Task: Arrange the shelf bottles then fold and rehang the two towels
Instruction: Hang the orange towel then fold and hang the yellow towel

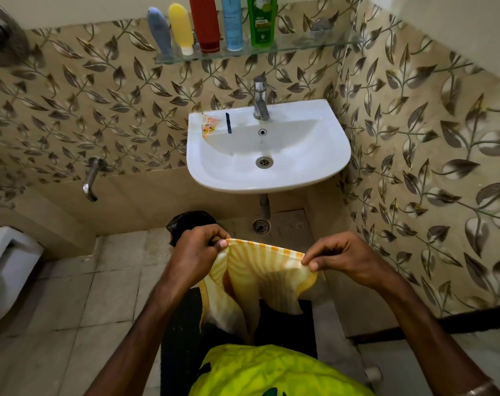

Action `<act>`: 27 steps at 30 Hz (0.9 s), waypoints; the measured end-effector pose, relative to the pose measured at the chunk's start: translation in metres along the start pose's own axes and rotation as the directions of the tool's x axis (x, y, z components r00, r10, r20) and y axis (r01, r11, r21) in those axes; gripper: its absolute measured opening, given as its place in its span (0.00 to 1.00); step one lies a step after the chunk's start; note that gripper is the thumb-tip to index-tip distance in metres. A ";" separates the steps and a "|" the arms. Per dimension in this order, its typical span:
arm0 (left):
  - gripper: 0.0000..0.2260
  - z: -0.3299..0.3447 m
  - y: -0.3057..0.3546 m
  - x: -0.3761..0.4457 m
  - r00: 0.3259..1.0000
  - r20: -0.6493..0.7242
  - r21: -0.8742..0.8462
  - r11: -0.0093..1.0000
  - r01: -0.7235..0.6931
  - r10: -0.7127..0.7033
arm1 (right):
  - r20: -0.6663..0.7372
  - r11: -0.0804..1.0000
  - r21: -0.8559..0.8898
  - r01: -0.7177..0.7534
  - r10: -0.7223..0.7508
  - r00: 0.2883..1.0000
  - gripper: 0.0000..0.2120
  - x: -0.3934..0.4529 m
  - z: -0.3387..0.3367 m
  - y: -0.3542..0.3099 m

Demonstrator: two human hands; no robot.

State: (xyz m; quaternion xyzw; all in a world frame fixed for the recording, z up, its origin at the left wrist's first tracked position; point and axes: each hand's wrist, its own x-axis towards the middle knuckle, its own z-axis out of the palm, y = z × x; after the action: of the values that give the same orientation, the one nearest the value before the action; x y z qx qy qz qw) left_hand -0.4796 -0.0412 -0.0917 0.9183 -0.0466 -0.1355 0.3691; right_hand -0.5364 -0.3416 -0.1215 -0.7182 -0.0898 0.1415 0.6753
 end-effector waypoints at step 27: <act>0.06 0.022 0.024 -0.019 0.992 -0.019 -0.693 0.717 0.075 -0.123 | -0.118 0.961 -0.174 0.215 -0.237 0.964 0.09 0.041 0.054 -0.003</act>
State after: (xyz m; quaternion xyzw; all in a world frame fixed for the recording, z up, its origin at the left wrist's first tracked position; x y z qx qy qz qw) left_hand -0.5041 -0.0699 -0.0861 0.7197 0.0681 -0.1334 0.6779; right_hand -0.5154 -0.2776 -0.1243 -0.7630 -0.1356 0.0056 0.6320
